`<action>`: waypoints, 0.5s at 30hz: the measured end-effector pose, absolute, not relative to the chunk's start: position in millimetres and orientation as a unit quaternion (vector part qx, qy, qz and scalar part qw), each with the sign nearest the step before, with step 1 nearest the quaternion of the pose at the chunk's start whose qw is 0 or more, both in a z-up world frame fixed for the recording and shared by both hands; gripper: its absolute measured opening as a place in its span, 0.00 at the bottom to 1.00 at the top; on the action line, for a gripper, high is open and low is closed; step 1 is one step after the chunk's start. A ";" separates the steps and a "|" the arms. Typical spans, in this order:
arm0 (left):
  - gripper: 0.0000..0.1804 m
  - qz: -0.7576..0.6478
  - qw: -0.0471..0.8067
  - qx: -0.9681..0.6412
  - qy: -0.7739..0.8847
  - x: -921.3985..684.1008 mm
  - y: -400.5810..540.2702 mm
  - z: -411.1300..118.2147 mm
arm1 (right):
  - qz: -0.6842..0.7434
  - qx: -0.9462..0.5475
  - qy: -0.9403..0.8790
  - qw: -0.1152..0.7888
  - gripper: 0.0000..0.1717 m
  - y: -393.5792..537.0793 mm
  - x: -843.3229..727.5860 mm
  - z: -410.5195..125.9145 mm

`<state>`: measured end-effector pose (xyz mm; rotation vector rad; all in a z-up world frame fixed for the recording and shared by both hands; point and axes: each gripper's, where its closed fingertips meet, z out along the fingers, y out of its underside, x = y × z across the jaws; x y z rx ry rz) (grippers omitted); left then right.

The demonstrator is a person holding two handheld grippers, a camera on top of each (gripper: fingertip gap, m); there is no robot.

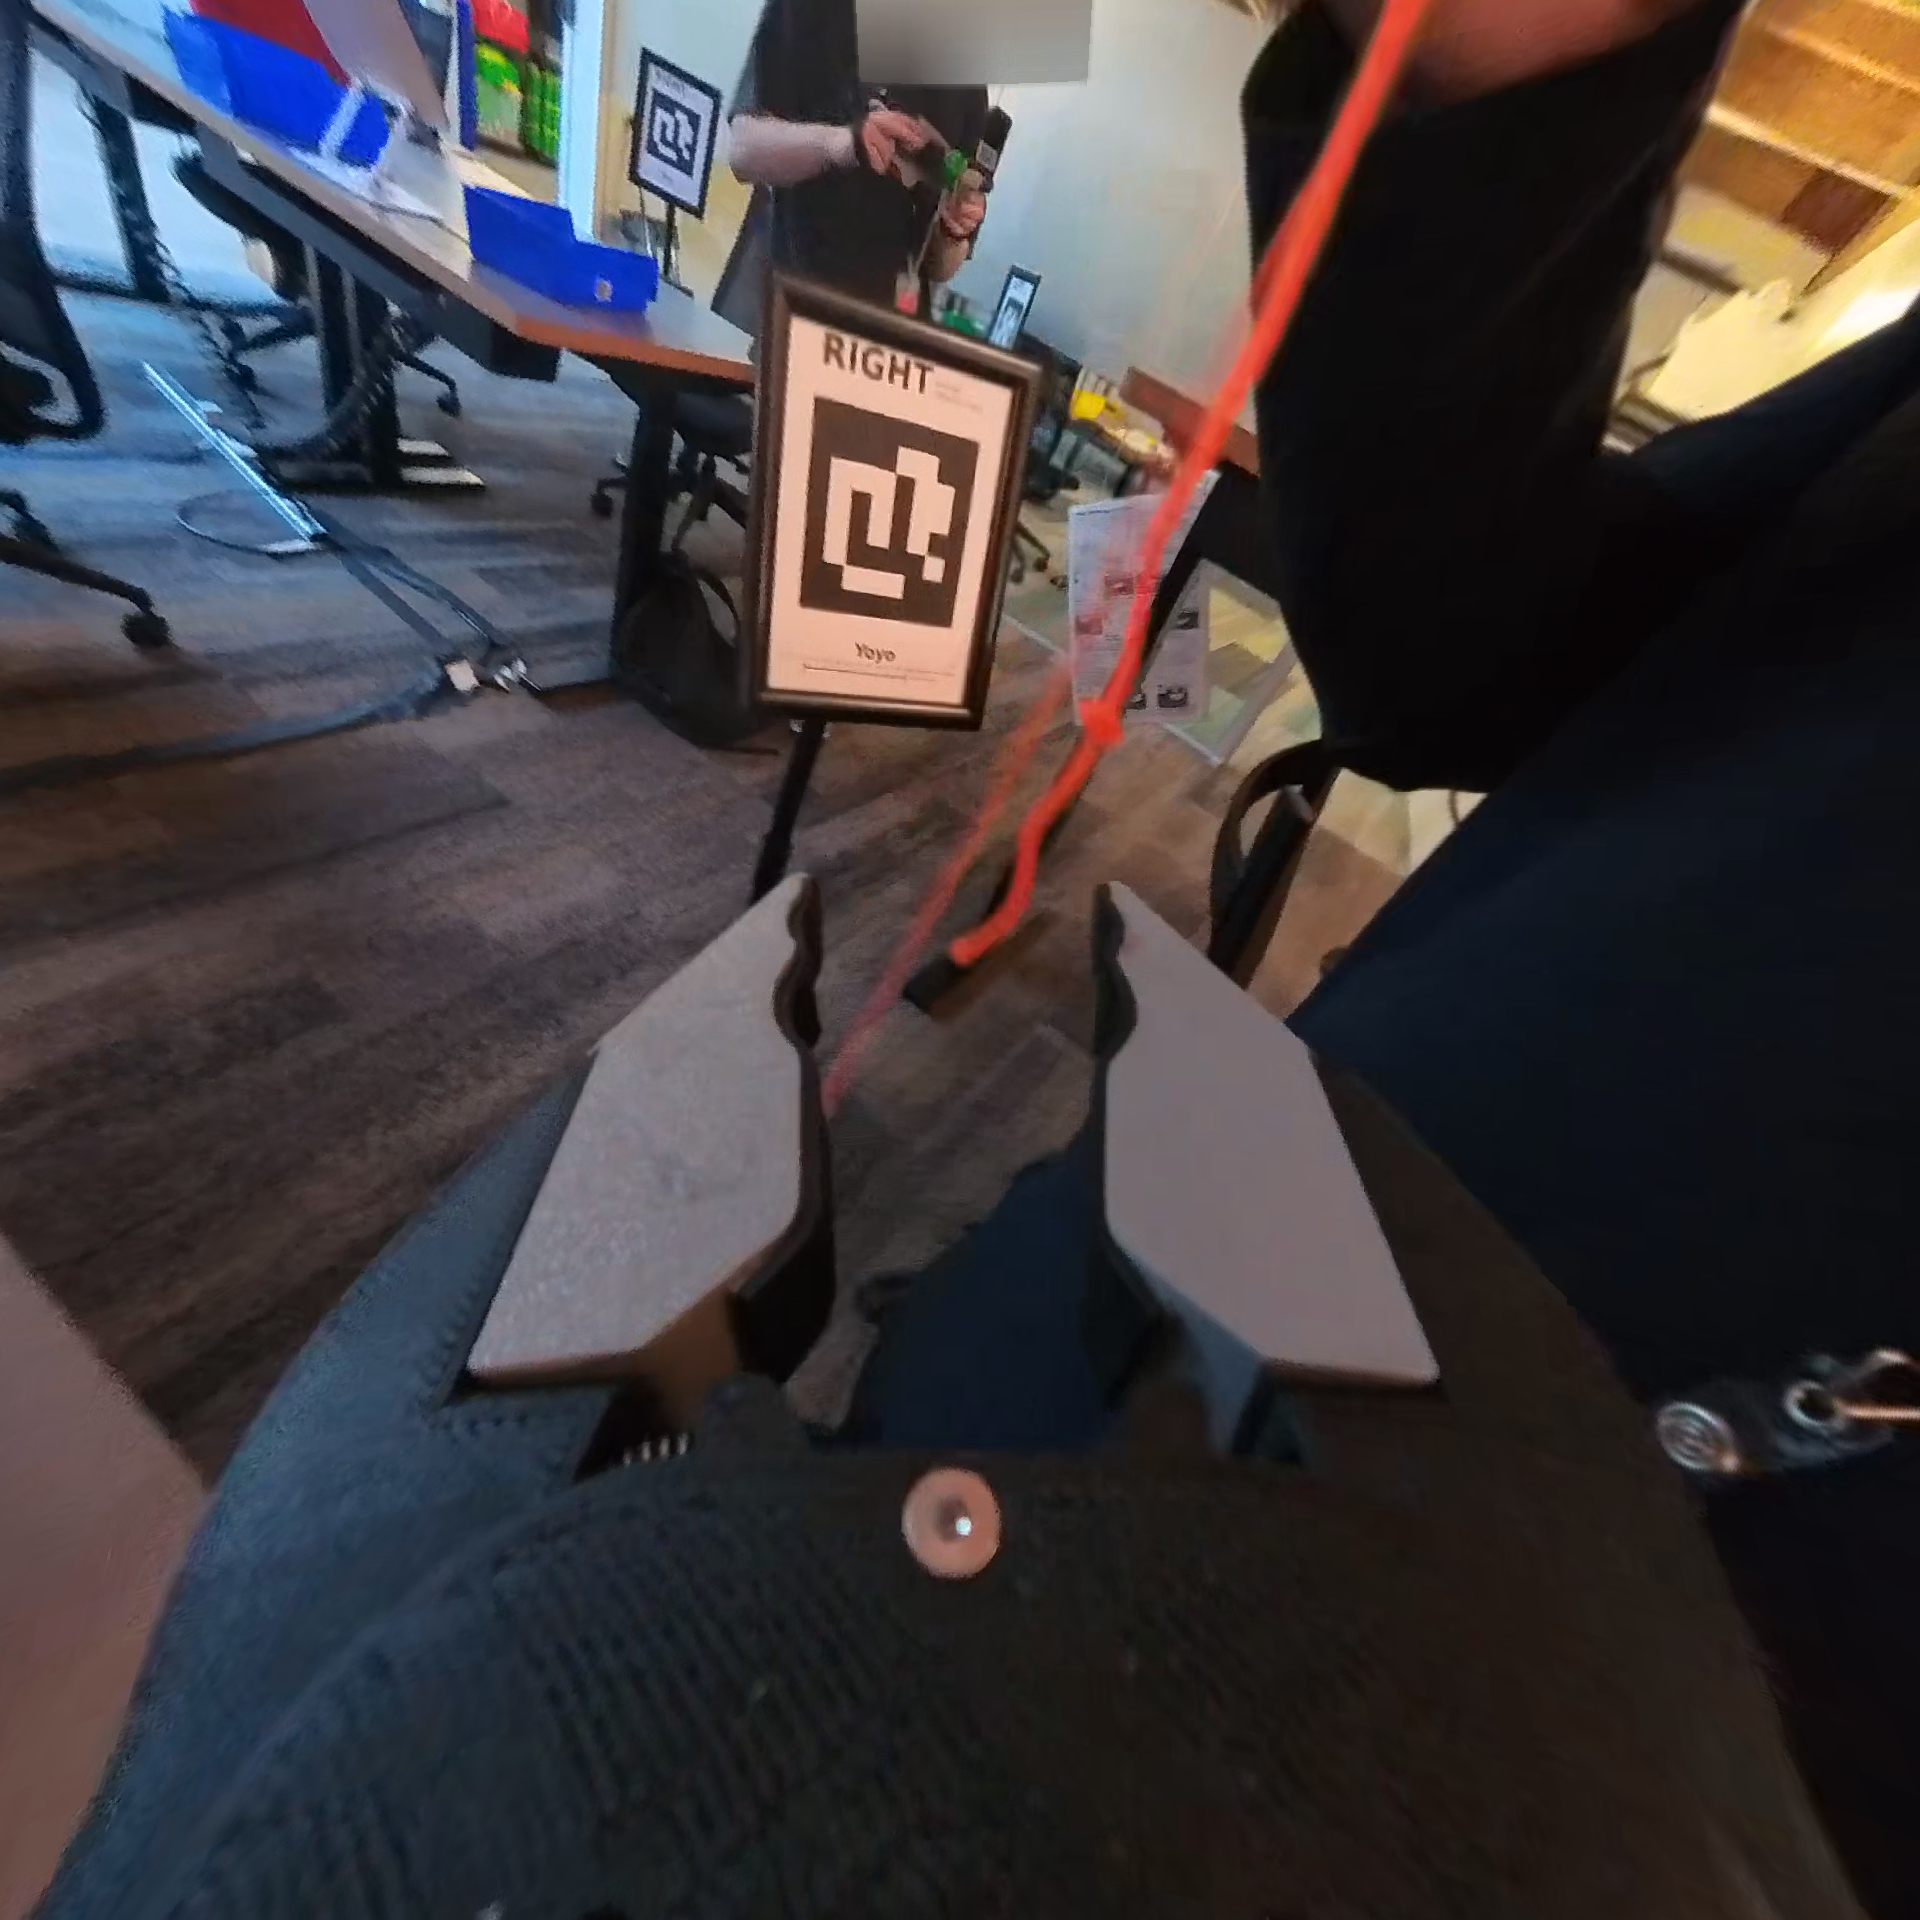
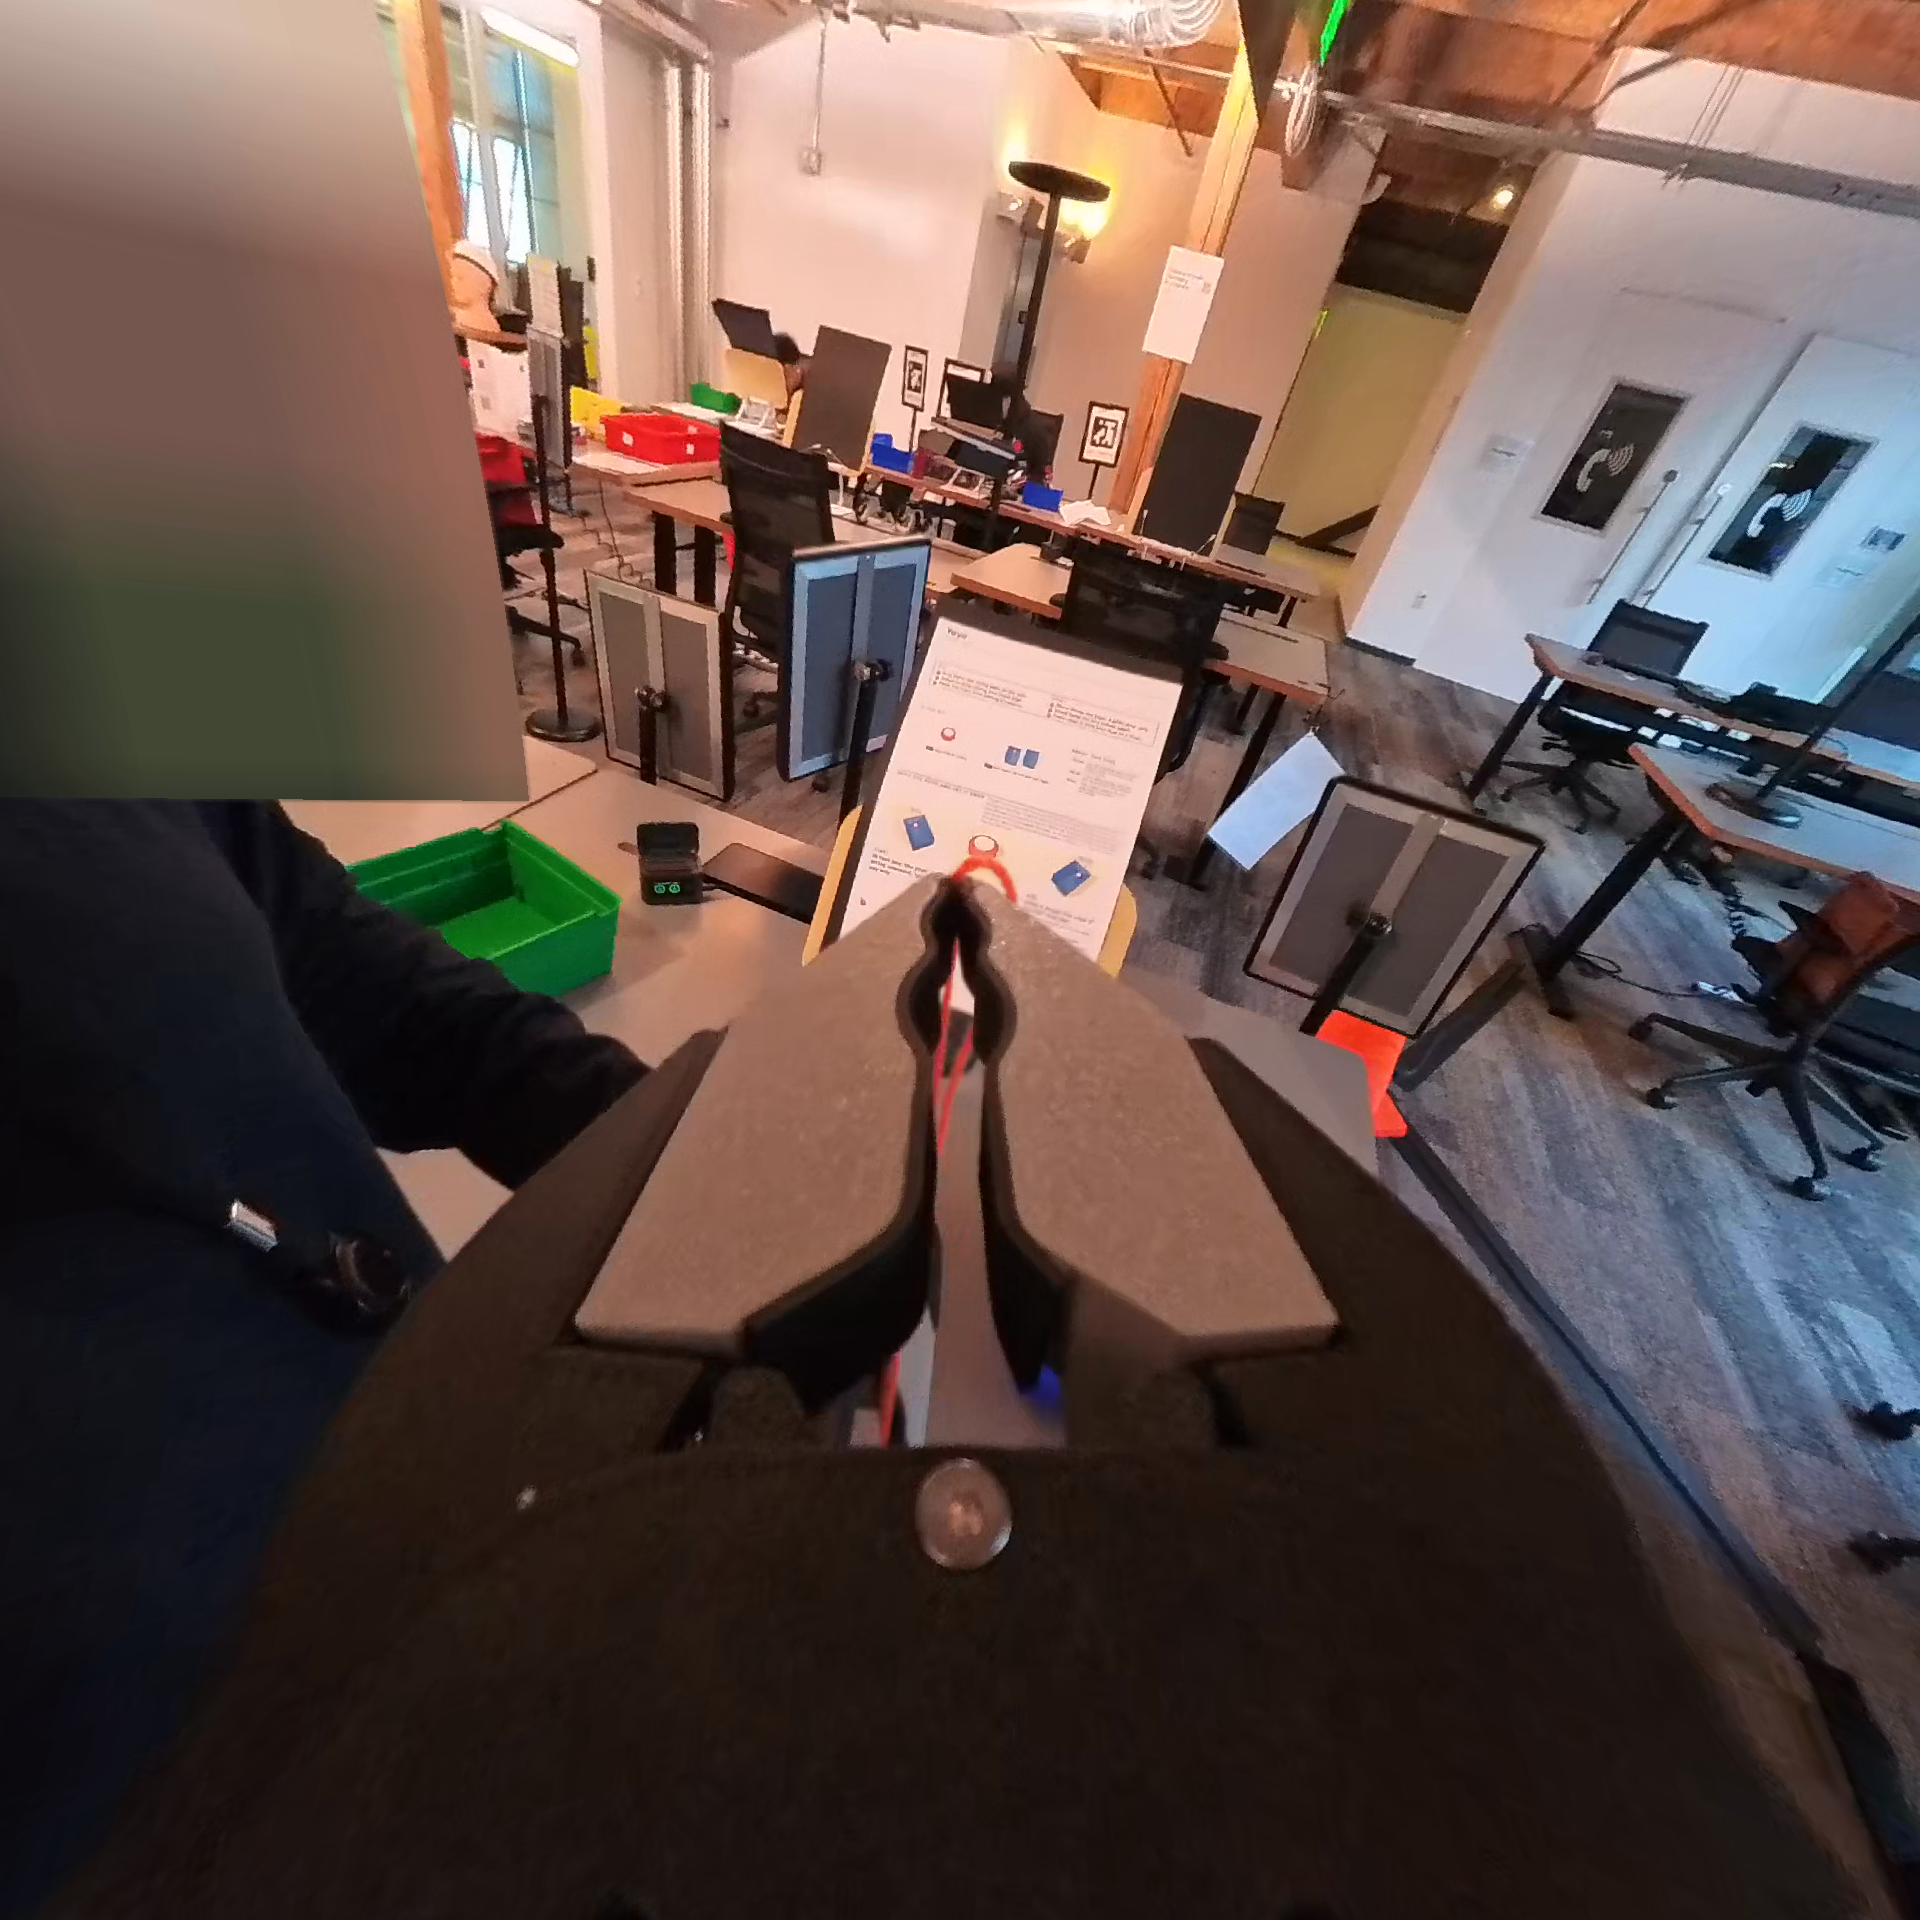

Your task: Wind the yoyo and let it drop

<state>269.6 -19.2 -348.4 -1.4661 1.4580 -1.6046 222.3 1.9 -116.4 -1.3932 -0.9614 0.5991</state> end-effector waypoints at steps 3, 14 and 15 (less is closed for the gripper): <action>0.30 -0.547 0.290 -0.532 0.577 260.2 0.2 -335.1 | 0.254 -0.608 -0.414 0.629 0.00 5.5 226.3 -107.2; 0.31 -0.545 0.257 -0.517 0.609 269.0 -20.8 -357.2 | 0.237 -0.613 -0.394 0.643 0.00 12.4 231.1 -92.7; 0.31 -0.545 0.251 -0.516 0.611 271.5 -24.8 -366.0 | 0.234 -0.614 -0.393 0.643 0.00 12.6 231.6 -90.8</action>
